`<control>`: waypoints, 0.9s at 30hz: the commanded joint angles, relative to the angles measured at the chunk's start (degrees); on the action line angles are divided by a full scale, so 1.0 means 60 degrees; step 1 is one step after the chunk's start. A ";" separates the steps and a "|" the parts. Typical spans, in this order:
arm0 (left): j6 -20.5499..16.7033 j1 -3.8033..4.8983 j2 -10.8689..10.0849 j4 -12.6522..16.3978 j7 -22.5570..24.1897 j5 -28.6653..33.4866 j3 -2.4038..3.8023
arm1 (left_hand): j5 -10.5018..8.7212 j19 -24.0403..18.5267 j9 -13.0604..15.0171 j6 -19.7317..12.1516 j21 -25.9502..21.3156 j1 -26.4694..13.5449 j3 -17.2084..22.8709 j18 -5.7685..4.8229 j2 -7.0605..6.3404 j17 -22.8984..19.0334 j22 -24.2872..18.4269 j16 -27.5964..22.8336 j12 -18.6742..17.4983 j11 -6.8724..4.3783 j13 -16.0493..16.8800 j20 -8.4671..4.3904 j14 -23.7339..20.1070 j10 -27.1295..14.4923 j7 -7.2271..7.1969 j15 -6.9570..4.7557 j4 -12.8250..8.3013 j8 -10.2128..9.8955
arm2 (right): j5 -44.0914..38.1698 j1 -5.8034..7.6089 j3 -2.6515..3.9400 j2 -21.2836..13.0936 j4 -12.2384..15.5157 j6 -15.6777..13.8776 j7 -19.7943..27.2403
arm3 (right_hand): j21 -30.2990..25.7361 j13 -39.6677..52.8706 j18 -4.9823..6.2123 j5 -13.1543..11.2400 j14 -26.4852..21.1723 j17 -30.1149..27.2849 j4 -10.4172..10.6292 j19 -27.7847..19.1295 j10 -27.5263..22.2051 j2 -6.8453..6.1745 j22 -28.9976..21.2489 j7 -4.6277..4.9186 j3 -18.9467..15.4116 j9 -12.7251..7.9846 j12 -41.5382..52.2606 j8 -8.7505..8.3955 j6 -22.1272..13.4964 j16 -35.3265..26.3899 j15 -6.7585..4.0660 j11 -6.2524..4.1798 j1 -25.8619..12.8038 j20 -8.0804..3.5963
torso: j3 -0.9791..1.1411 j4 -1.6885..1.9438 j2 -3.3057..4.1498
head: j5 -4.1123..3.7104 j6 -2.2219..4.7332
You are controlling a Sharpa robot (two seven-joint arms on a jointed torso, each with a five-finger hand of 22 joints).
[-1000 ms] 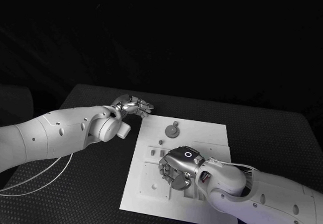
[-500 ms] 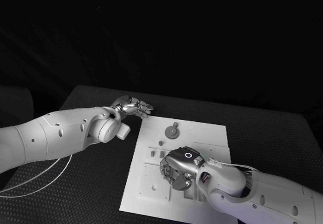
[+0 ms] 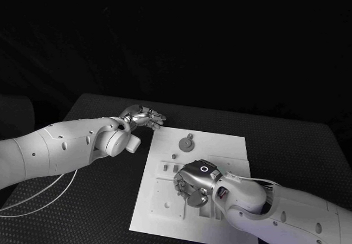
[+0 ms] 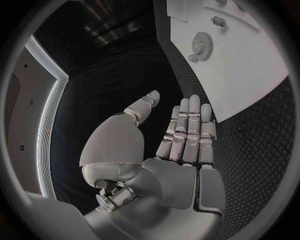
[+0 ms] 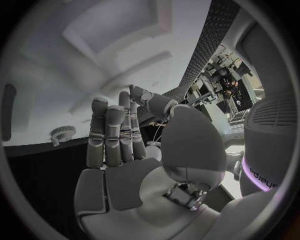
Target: Assemble the parts on the task board
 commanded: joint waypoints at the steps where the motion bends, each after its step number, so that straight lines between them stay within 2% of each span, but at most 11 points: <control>1: 0.0140 0.0009 0.0007 0.0032 0.0064 0.0046 0.0007 | -0.0026 0.0089 -0.0016 -0.0079 -0.0036 -0.0059 -0.0016 0.0096 0.0038 0.0016 0.0013 -0.0045 0.0033 -0.0021 -0.0014 0.0000 0.0057 -0.0052 0.0013 0.0000 0.0025 0.0054 | -0.0137 -0.0009 -0.0005 0.0030 -0.0041 0.0135 -0.0029 | 0.0038 0.0011 0.0140 0.0033 0.0001 0.0010 -0.0064 -0.0002 0.0067 0.0080 0.0209 0.0006 -0.0007 0.0012 0.0030 0.0035 0.0065 0.0066 -0.0066 0.0002 -0.0024 -0.0068 | 0.0002 -0.0001 0.0002 | -0.0010 -0.0017; 8: 0.0137 0.0010 -0.0003 0.0038 0.0062 0.0046 0.0007 | -0.0027 0.0089 -0.0019 -0.0091 -0.0043 -0.0068 -0.0020 0.0095 0.0037 0.0031 0.0015 -0.0058 0.0036 -0.0019 -0.0016 0.0001 0.0057 -0.0057 0.0017 0.0001 0.0033 0.0052 | -0.0100 -0.0033 -0.0018 0.0130 -0.0093 0.0188 0.0021 | 0.0043 0.0013 0.0140 0.0033 0.0002 0.0012 -0.0069 -0.0001 0.0069 0.0083 0.0209 0.0005 -0.0004 0.0013 0.0028 0.0033 0.0066 0.0067 -0.0067 0.0002 -0.0027 -0.0069 | 0.0011 0.0002 0.0010 | -0.0006 -0.0029; 14: 0.0134 0.0010 -0.0007 0.0050 0.0059 0.0046 0.0007 | -0.0027 0.0089 -0.0020 -0.0096 -0.0047 -0.0068 -0.0020 0.0096 0.0036 0.0039 0.0016 -0.0065 0.0037 -0.0019 -0.0016 0.0001 0.0057 -0.0060 0.0018 0.0001 0.0035 0.0051 | -0.0040 -0.0120 -0.0177 0.0240 -0.0191 0.0303 0.0047 | 0.0046 0.0014 0.0141 0.0033 0.0000 0.0013 -0.0072 -0.0002 0.0068 0.0086 0.0209 0.0006 -0.0003 0.0013 0.0026 0.0030 0.0065 0.0068 -0.0066 0.0003 -0.0034 -0.0068 | 0.0004 -0.0002 0.0003 | 0.0014 -0.0066; 19: 0.0148 0.0010 -0.0012 0.0077 0.0054 0.0046 0.0007 | -0.0027 0.0090 -0.0020 -0.0097 -0.0049 -0.0068 -0.0020 0.0096 0.0036 0.0043 0.0017 -0.0068 0.0038 -0.0019 -0.0017 0.0001 0.0057 -0.0061 0.0019 0.0001 0.0035 0.0051 | -0.0037 -0.0141 -0.0246 0.0228 -0.0231 0.0372 0.0039 | 0.0049 0.0013 0.0141 0.0034 -0.0003 0.0014 -0.0076 -0.0006 0.0061 0.0090 0.0208 0.0009 -0.0001 0.0012 0.0020 0.0025 0.0060 0.0067 -0.0064 0.0005 -0.0041 -0.0067 | 0.0002 0.0007 0.0003 | 0.0006 -0.0092; 27: 0.0173 0.0011 -0.0031 0.0083 0.0034 0.0046 0.0007 | -0.0029 0.0090 -0.0021 -0.0102 -0.0053 -0.0070 -0.0022 0.0096 0.0032 0.0052 0.0018 -0.0076 0.0040 -0.0018 -0.0018 0.0001 0.0057 -0.0064 0.0020 0.0001 0.0036 0.0051 | 0.0220 -0.0141 -0.0268 0.0198 -0.0299 0.0251 0.0036 | 0.0056 0.0004 0.0141 0.0039 -0.0052 0.0012 -0.0091 -0.0070 -0.0006 0.0089 0.0210 0.0035 0.0025 0.0000 -0.0032 -0.0025 0.0007 0.0045 -0.0032 0.0037 -0.0087 -0.0045 | 0.0001 -0.0010 -0.0002 | 0.0010 -0.0108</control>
